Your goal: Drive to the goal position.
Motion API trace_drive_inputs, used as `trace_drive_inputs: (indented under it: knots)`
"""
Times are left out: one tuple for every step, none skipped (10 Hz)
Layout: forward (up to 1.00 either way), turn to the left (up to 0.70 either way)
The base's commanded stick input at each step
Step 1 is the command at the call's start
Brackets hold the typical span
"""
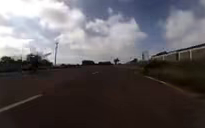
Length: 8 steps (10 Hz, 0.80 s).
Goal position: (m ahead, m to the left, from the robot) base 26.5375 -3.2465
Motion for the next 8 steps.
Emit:
trace_drive_inputs:
  knots:
    - [1.00, 0.00]
    - [1.00, 0.00]
    - [1.00, 0.00]
    - [1.00, 0.00]
    - [1.00, 0.00]
    - [1.00, 0.00]
    - [1.00, 0.00]
    - [1.00, 0.00]
